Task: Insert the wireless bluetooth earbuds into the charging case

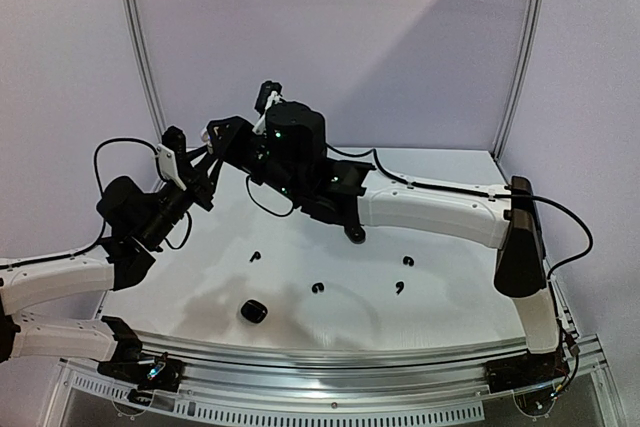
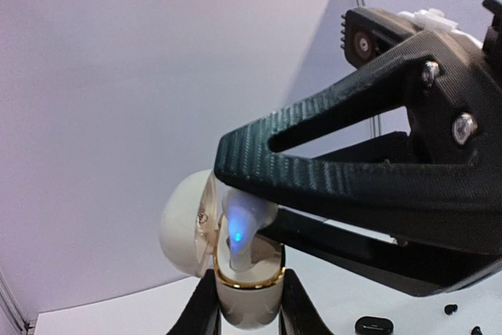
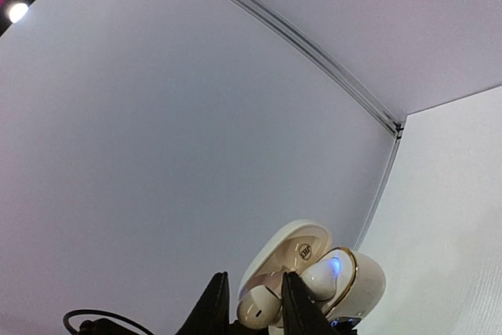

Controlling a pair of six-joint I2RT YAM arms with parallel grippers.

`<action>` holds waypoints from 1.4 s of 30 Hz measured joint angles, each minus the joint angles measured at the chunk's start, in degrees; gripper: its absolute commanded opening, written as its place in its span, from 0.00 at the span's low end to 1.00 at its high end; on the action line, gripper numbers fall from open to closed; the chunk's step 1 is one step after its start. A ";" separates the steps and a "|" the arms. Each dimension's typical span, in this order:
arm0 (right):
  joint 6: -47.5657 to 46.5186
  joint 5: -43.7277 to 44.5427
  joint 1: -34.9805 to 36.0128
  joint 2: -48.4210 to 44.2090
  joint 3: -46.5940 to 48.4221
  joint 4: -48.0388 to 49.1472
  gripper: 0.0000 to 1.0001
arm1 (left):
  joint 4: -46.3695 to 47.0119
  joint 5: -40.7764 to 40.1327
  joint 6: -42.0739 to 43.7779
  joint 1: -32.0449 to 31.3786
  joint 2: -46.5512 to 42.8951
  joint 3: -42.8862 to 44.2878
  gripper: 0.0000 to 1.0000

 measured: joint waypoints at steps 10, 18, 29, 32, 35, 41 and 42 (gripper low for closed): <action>-0.04 2.36 0.46 0.20 2.10 -4.83 0.24 | -0.87 0.63 -0.74 0.00 0.00 0.04 0.00; 0.33 3.89 0.63 0.20 2.45 -6.51 0.25 | -1.75 0.63 -0.76 0.00 0.00 0.04 0.00; -0.39 6.12 0.94 0.20 2.54 -8.11 0.28 | -3.19 0.00 -2.08 0.00 0.00 0.04 0.00; -0.79 7.13 0.94 0.20 2.54 -8.98 0.28 | -3.41 -0.70 -2.43 0.00 -0.04 0.04 0.00; -1.22 7.93 0.90 0.20 2.54 -9.14 0.28 | -3.54 -0.74 -2.80 0.00 -0.13 0.04 0.00; -3.39 8.15 0.90 0.20 2.54 -8.70 0.29 | -4.22 -0.72 -3.32 0.00 -0.79 0.04 0.00; -4.50 7.91 0.90 0.17 2.54 -8.46 0.30 | -4.37 -0.74 -3.48 0.00 -1.01 0.04 0.00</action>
